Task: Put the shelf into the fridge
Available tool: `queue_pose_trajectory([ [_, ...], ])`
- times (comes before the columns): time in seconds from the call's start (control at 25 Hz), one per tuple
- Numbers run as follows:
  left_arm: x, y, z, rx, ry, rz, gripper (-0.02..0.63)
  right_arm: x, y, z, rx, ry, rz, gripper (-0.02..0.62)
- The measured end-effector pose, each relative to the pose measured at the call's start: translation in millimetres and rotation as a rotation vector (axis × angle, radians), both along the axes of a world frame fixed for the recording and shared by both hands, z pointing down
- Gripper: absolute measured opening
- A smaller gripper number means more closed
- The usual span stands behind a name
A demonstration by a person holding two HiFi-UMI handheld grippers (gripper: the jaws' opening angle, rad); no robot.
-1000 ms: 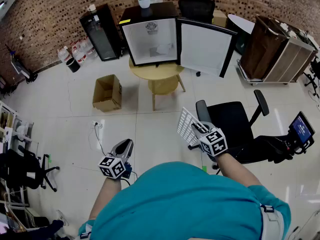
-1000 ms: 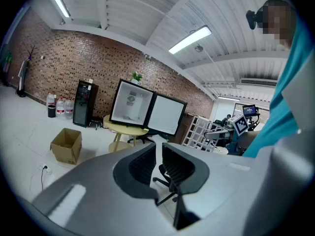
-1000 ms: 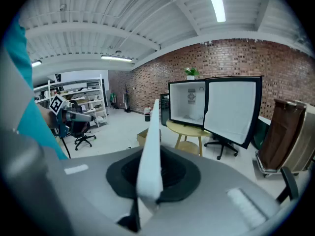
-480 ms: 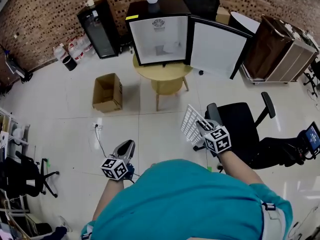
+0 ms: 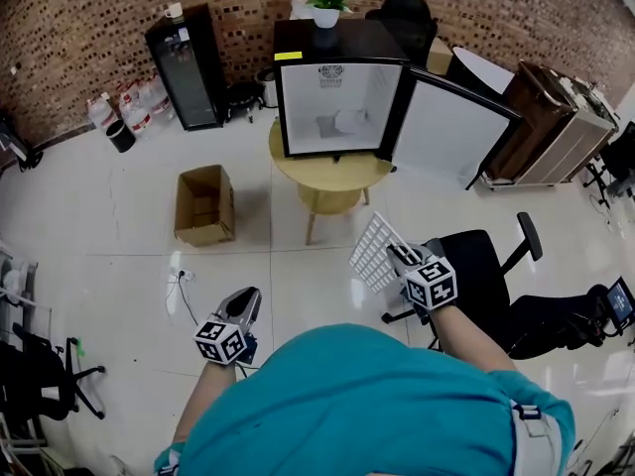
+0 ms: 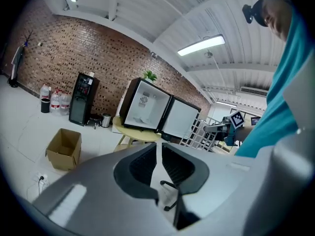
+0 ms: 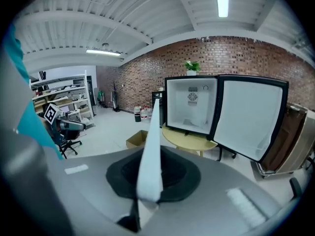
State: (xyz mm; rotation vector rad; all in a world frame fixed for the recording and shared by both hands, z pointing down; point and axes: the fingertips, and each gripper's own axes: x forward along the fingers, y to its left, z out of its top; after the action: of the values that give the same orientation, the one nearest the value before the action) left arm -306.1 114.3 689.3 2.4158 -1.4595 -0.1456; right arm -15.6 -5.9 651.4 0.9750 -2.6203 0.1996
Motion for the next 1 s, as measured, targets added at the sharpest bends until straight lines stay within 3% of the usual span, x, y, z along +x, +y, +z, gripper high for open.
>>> queue_pose_trajectory([
  [0.16,-5.7,-32.5,-0.4,-0.012,0.012,-0.007,0.035,-9.8,-31.6,4.7,-0.023,-0.005,-0.019,0.029],
  [0.6,103.2,-172.8,-24.6,-0.007,-0.042,-0.172,0.037,73.7,-203.4,39.9,-0.114,-0.151,-0.176,0.028],
  [1.0,112.0,-243.8,-36.3,0.004,-0.055,-0.171,0.035,87.6,-303.6,19.5,-0.264,-0.417,-0.097,0.028],
])
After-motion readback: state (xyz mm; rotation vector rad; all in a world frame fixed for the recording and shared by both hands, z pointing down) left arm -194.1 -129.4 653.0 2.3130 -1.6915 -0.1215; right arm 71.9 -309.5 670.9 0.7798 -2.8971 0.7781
